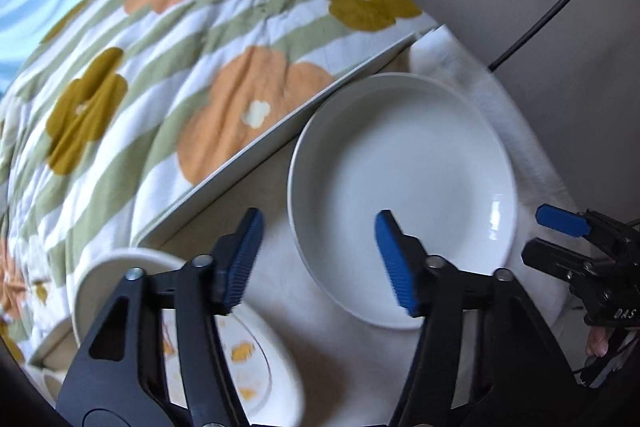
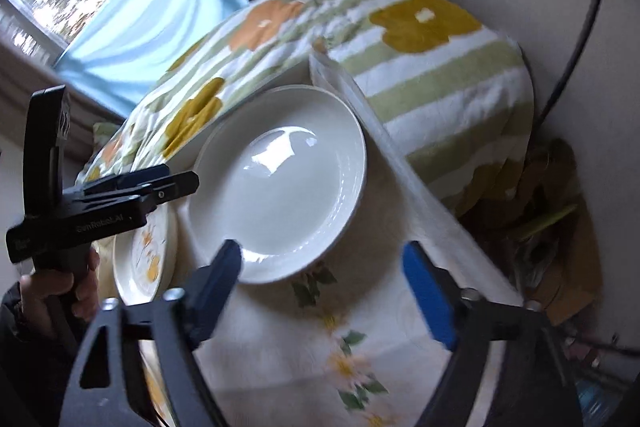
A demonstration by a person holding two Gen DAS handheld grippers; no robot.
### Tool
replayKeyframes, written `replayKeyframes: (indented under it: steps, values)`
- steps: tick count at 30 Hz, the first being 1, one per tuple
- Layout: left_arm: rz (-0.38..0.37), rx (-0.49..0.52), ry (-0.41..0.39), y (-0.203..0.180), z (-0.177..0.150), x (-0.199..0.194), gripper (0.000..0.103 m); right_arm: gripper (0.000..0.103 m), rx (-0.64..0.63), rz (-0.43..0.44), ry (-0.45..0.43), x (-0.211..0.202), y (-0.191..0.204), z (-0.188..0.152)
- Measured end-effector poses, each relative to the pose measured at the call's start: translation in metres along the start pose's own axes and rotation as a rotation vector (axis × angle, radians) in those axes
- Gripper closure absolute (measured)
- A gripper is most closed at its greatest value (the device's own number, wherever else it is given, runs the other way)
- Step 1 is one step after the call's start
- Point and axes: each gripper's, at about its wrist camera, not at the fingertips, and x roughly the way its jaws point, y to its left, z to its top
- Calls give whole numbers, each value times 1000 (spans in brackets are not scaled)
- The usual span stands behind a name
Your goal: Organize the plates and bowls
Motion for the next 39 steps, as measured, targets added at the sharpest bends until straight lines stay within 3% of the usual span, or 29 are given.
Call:
replayKeyframes:
  steps: [3, 7, 13, 18, 32, 39]
  values:
    - [-7, 13, 13, 5, 4, 14, 57, 45, 42, -15, 8, 16, -3, 2]
    - [-19, 29, 20, 9, 7, 25, 66, 45, 67, -40, 5, 28, -6, 8]
    - [-38, 49, 7, 9, 13, 31, 84, 62, 87, -78, -12, 36, -7, 13]
    - [-27, 56, -12, 7, 12, 31, 85, 82, 61, -100, -3, 42, -2, 17]
    - [33, 87, -39, -1, 9, 19, 86, 82, 33, -99, -6, 39, 4, 14]
    - [53, 83, -80, -8, 3, -7, 86, 82, 7, -80, -30, 26, 5, 14]
